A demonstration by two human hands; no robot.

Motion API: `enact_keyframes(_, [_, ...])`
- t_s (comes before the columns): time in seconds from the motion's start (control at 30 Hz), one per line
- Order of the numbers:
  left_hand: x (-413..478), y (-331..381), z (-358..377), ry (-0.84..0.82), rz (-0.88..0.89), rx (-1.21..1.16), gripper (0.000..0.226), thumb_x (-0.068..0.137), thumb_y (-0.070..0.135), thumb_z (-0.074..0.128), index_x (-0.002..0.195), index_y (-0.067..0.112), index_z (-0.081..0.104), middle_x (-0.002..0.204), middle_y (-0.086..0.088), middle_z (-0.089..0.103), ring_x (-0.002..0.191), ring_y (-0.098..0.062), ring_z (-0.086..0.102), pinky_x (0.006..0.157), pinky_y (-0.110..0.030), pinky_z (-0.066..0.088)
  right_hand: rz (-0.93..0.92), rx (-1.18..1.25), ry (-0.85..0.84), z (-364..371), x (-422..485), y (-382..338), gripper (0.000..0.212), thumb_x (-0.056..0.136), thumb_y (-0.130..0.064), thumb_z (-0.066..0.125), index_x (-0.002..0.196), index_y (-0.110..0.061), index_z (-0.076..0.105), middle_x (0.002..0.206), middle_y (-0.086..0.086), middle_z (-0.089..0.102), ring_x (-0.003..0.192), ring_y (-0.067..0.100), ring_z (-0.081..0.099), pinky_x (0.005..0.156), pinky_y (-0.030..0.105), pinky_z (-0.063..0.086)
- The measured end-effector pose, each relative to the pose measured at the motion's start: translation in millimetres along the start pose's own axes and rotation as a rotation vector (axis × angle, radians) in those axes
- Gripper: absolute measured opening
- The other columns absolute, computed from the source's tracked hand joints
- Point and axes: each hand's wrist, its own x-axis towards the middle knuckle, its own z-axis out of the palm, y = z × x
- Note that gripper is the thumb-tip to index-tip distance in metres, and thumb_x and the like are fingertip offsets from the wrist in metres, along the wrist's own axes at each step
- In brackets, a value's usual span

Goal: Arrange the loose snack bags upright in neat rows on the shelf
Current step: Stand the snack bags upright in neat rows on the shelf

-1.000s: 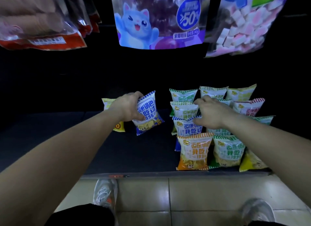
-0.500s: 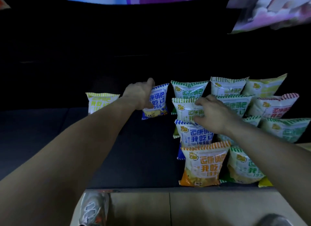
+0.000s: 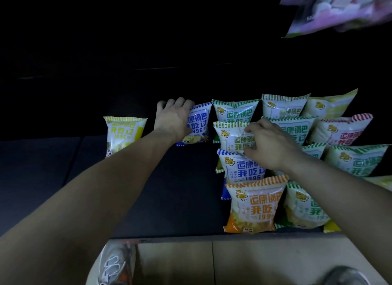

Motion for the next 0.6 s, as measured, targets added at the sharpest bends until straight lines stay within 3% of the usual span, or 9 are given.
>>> enact_keyframes(0.3, [-43,-25,-71,-0.101,-0.047,-0.165,0.083,0.078,0.051,0.071,0.147,0.025,0.033,0.144,-0.003,0.043,0.132,-0.026,0.038,0.107,-0.044,0.032,-0.065,-0.068,0.027,-41,-14,-48,0.065,0.093,-0.043,0.058,0.149,-0.020,0.036,0.147,0.009,0.038,0.133,0.032,0.041,0.105,0.045,0.040])
enact_keyframes(0.6, [-180,-100,-137,-0.213,-0.173,-0.274,0.073,0.079,0.055,0.069,0.141,0.026,0.042,0.136,0.003,0.051,0.123,-0.020,0.050,0.101,-0.044,0.044,-0.162,-0.035,-0.029,-46,-64,-137,0.064,0.092,-0.045,0.057,0.146,-0.018,0.037,0.143,0.008,0.039,0.130,0.032,0.042,0.103,0.046,0.042])
